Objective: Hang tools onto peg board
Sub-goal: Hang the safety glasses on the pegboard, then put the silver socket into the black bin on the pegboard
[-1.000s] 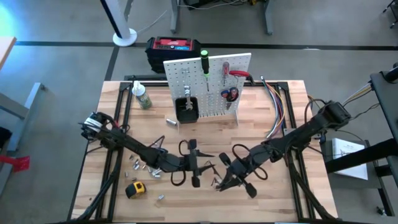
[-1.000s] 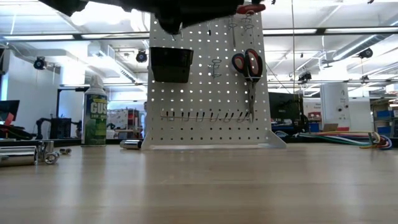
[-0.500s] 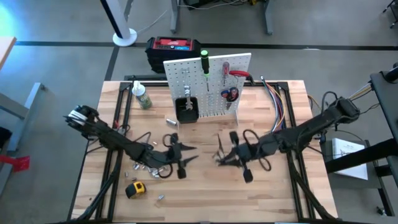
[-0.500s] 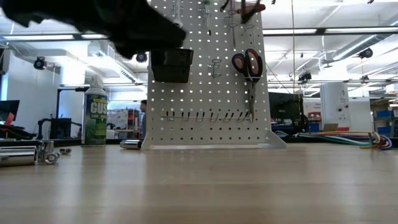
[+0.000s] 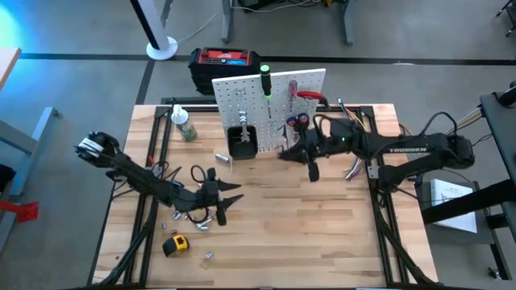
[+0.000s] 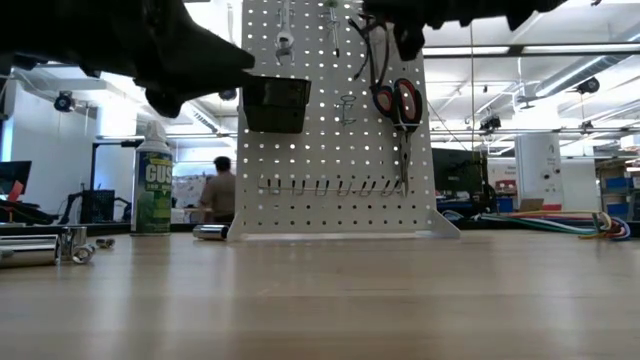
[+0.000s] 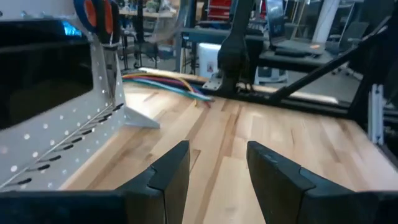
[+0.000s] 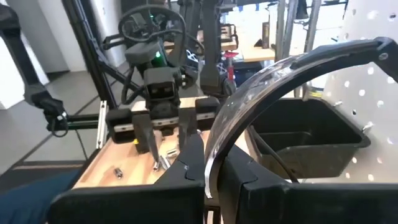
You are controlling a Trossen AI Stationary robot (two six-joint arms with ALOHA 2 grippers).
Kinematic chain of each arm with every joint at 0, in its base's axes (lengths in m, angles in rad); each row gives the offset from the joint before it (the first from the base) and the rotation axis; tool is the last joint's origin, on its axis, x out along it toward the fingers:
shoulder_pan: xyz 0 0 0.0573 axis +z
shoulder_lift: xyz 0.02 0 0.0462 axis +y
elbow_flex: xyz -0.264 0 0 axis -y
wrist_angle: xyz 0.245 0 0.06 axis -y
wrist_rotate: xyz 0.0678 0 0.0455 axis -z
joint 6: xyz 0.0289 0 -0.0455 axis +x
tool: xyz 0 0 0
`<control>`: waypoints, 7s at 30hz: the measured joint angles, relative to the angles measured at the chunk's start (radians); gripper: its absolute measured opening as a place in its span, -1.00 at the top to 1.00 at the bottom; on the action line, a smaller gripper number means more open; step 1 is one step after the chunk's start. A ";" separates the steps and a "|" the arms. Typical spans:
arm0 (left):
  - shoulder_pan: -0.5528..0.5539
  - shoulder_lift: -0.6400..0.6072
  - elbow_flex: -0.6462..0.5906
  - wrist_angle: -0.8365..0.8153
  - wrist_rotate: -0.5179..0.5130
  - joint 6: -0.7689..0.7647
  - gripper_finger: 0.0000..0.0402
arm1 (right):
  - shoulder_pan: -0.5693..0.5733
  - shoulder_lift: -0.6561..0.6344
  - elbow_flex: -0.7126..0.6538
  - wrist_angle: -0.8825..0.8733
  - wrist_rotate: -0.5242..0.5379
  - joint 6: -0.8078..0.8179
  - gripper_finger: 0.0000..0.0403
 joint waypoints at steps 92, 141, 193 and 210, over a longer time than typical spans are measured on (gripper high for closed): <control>-0.003 0.051 0.000 -0.034 -0.064 -0.043 0.25 | -0.033 0.254 0.143 -0.161 0.241 0.179 0.30; -0.009 0.052 0.000 -0.029 -0.065 -0.061 0.25 | -0.005 0.165 0.130 -0.235 0.603 0.074 1.00; 0.085 -0.154 -0.151 -0.147 -0.042 -0.240 0.99 | 0.358 0.184 -0.361 0.426 0.487 0.047 1.00; 0.046 -0.213 -0.135 -0.526 0.294 -0.470 1.00 | 0.394 0.312 -0.310 0.413 0.007 -0.156 1.00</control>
